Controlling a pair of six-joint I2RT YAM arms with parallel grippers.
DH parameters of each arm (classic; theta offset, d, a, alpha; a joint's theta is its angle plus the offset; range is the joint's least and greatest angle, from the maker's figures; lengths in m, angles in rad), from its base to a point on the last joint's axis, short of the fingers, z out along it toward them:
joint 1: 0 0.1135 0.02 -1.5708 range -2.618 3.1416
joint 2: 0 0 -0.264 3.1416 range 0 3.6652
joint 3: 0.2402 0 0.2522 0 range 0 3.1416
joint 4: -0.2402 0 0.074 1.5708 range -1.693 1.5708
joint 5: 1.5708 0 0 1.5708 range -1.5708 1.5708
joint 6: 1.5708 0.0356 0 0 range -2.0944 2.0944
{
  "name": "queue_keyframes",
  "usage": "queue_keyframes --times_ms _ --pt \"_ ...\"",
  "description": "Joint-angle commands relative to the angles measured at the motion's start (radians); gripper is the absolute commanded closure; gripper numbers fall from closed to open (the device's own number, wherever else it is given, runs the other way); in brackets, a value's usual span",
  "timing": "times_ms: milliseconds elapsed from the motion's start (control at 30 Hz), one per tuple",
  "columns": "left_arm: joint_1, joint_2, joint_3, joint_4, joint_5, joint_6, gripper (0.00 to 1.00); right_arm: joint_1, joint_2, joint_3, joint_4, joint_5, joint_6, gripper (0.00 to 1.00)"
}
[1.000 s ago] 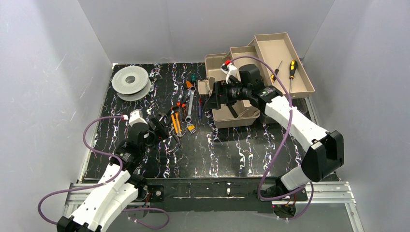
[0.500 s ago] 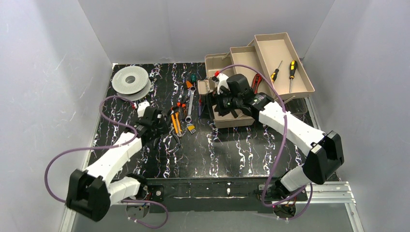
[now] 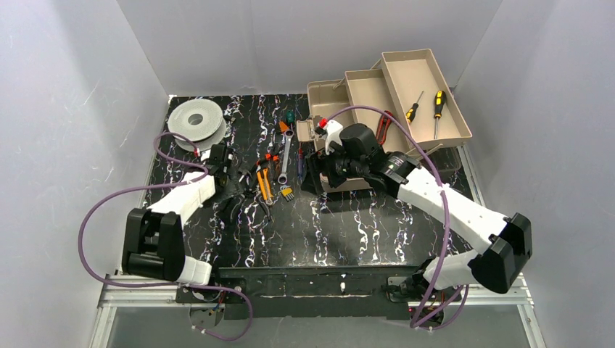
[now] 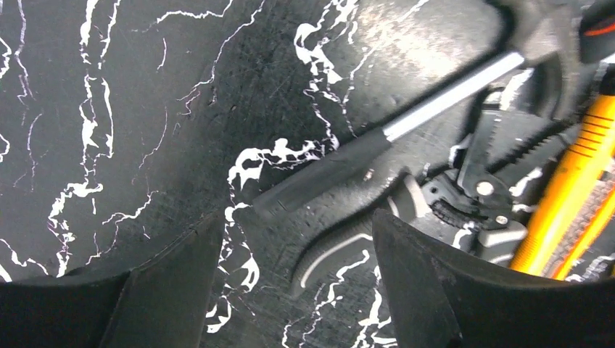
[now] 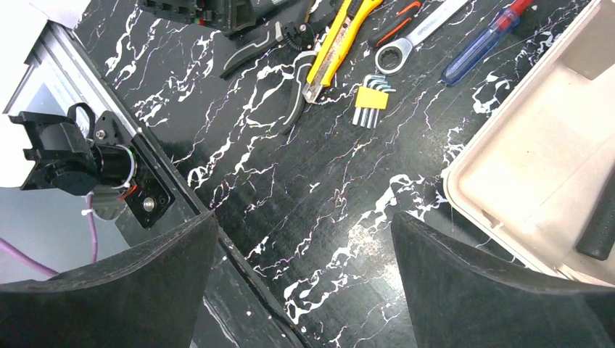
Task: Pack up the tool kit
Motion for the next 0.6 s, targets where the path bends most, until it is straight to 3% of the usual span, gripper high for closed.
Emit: queue_keyframes --times_ms 0,167,233,300,433,567 --pt "0.043 0.092 0.039 -0.017 0.064 0.050 0.26 0.005 -0.072 -0.014 -0.014 0.021 -0.033 0.04" --pt "0.050 0.231 0.094 -0.047 0.157 0.080 0.27 0.005 -0.096 -0.028 -0.015 0.030 -0.053 0.04" --pt "0.051 0.265 0.103 -0.056 0.181 0.083 0.34 0.005 -0.101 -0.034 -0.008 0.019 -0.051 0.04" --pt "0.051 0.292 0.105 -0.059 0.209 0.082 0.44 0.005 -0.104 -0.043 0.001 0.006 -0.045 0.04" --pt "0.051 0.293 0.097 -0.046 0.267 0.078 0.74 0.005 -0.112 -0.063 0.012 0.005 -0.039 0.05" --pt "0.049 0.244 0.067 -0.018 0.310 0.065 0.92 0.005 -0.119 -0.075 0.017 0.014 -0.040 0.04"
